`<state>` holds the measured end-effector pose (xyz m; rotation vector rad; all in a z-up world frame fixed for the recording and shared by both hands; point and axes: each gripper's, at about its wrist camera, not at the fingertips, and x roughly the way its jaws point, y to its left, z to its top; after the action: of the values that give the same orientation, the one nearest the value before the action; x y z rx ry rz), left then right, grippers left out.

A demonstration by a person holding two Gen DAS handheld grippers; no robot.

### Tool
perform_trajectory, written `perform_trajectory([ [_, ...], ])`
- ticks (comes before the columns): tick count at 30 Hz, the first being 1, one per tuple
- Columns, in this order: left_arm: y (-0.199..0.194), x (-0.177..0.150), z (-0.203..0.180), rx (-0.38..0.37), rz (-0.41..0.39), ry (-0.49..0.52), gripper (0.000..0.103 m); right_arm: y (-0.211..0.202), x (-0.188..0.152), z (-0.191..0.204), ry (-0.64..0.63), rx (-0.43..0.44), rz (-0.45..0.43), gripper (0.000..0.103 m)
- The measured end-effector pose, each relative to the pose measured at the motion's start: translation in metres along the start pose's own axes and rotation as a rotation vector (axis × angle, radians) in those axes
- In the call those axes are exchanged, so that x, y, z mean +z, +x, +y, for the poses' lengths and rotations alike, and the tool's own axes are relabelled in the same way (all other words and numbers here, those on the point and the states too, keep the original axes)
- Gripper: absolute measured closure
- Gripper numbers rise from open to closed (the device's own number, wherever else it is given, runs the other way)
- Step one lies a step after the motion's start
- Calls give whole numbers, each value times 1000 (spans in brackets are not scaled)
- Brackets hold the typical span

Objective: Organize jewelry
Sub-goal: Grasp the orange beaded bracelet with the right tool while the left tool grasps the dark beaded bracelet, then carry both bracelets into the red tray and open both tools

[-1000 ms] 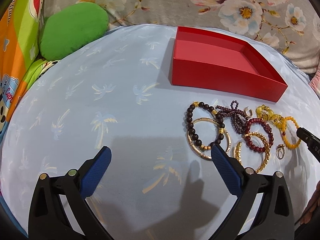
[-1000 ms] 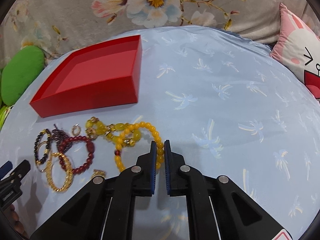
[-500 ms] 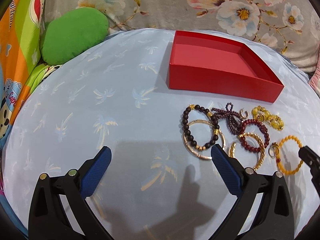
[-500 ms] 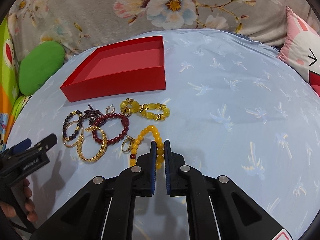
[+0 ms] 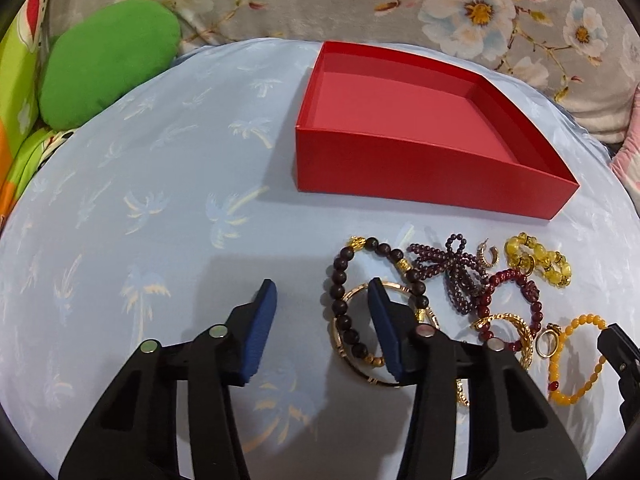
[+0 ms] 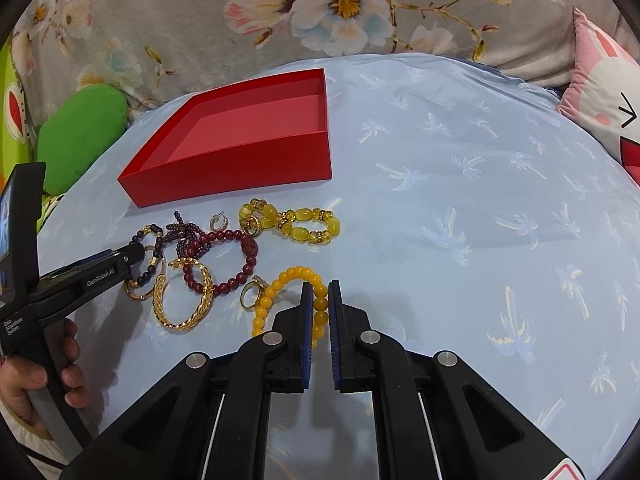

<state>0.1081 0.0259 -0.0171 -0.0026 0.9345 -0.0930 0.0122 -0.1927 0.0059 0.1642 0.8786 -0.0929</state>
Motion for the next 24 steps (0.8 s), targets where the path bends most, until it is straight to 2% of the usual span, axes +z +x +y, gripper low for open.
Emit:
perform_trajectory([
  [2, 0, 1, -1, -22, 2, 5, 86, 1, 1, -1, 3, 1, 4, 96],
  [3, 1, 2, -1, -30, 6, 2, 93, 1, 1, 0, 3, 0, 6, 96],
  [4, 0, 3, -1, -43, 10, 0, 94, 1, 2, 0, 1, -1, 6, 96],
  [12, -34, 13, 2, -116, -31, 9, 95, -18, 25, 4, -22, 26, -34, 96],
  [16, -66, 34, 2, -170, -77, 36, 95, -36, 58, 10, -53, 57, -92, 96],
  [19, -83, 55, -3, -173, -133, 72, 95, -44, 94, 18, -72, 109, -128, 96],
  [24, -89, 101, -15, -171, -205, 111, 95, -24, 150, 40, -107, 151, -143, 96],
])
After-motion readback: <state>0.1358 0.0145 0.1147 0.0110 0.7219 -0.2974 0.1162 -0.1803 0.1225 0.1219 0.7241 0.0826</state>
